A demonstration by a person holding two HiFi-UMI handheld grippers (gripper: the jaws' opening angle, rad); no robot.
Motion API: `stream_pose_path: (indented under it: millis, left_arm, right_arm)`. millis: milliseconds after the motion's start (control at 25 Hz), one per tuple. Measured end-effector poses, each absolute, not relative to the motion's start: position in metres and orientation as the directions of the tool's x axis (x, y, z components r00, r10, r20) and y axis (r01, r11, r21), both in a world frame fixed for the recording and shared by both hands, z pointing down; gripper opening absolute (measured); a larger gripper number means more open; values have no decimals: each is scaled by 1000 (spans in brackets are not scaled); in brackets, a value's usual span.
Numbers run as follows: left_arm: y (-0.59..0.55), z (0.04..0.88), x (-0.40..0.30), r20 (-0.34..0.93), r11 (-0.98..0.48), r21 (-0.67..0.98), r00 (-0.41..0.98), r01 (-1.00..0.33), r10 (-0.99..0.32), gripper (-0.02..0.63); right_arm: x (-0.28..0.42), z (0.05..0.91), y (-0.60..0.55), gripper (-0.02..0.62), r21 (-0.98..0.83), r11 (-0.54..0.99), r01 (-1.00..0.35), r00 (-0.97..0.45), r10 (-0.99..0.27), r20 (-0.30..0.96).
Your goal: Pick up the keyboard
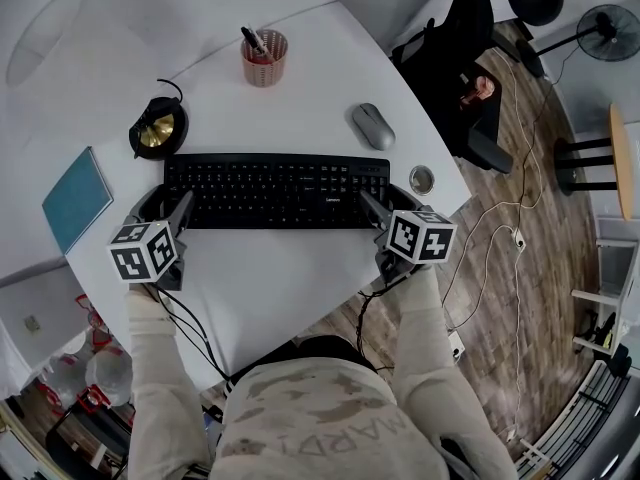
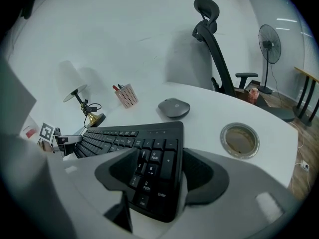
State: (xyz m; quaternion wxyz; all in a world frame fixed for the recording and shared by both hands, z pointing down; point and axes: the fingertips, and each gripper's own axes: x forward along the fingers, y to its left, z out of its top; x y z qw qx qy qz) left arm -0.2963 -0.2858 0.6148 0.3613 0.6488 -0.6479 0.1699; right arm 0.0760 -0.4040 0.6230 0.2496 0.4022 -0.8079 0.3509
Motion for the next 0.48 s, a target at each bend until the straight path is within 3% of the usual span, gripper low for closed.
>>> stream_pose_path:
  millis: [240, 480]
  left_arm:
    - [-283, 613, -295, 704, 113, 246, 97, -963, -703, 262]
    - [-281, 580, -296, 618, 139, 272, 62, -952, -784, 262]
  right_arm:
    - [78, 617, -401, 295, -346, 444, -826, -553, -521, 650]
    - [82, 592, -394, 291, -335, 449, -829, -556, -587, 589]
